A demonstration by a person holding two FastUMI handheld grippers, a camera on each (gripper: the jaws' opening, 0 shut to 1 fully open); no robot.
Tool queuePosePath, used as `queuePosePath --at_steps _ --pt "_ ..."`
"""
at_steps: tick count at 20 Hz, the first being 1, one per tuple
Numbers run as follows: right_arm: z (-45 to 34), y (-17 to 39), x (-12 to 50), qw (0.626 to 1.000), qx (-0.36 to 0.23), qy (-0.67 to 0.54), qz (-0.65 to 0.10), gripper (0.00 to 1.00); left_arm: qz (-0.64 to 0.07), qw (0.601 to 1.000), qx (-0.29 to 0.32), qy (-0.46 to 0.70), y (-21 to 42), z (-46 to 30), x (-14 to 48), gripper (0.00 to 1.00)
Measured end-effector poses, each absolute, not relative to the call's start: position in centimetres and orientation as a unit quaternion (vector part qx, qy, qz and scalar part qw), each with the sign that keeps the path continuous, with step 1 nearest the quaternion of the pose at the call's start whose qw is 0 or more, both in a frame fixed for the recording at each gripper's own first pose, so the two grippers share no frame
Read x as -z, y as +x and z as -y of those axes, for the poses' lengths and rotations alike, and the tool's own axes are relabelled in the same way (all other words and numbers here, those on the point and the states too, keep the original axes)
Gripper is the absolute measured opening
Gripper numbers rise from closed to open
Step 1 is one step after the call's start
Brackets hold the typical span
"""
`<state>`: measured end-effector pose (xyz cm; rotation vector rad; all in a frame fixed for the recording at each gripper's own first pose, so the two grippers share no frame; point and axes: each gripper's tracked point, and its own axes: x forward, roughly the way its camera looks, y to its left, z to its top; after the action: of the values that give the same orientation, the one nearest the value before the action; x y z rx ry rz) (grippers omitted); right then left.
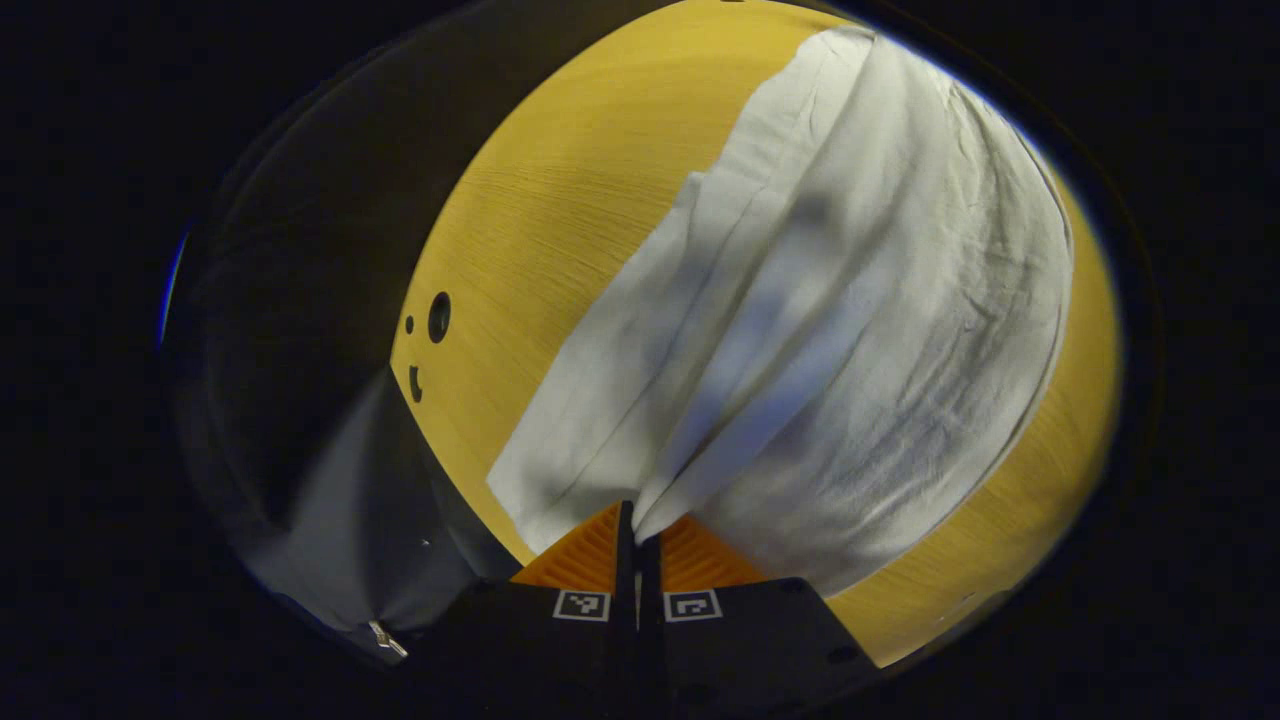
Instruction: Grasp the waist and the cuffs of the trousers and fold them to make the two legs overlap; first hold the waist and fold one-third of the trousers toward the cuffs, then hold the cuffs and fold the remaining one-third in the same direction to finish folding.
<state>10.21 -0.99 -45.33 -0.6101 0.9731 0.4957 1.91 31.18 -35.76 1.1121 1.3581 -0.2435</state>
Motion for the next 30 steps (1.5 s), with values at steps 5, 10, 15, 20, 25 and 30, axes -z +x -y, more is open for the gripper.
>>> queuePosePath --at_steps 5,10,15,20,25,30 --pt "0.6 10.0 46.5 0.796 -0.239 -0.315 -0.459 0.07 -0.575 0.624 0.108 0.517 2.1 -29.9 35.5 0.09" --pt "0.6 10.2 46.5 0.791 -0.246 -0.333 -0.45 0.25 -0.527 0.614 0.106 0.579 4.0 -30.9 33.7 0.53" --pt "4.2 11.1 44.9 0.809 -0.2 -0.301 -0.463 0.98 -0.519 0.594 0.073 0.61 3.7 -34.5 31.6 0.99" --pt "6.6 10.7 44.1 0.81 -0.176 -0.321 -0.459 0.98 -0.529 0.578 0.045 0.62 1.3 -38.6 29.1 0.99" --pt "10.4 10.2 43.4 0.798 -0.116 -0.353 -0.474 0.98 -0.566 0.544 -0.027 0.619 -3.3 -45.3 26.4 0.98" --pt "12.0 8.4 41.3 0.834 -0.054 -0.277 -0.474 0.98 -0.561 0.621 -0.076 0.542 -6.4 -44.6 25.5 0.98"
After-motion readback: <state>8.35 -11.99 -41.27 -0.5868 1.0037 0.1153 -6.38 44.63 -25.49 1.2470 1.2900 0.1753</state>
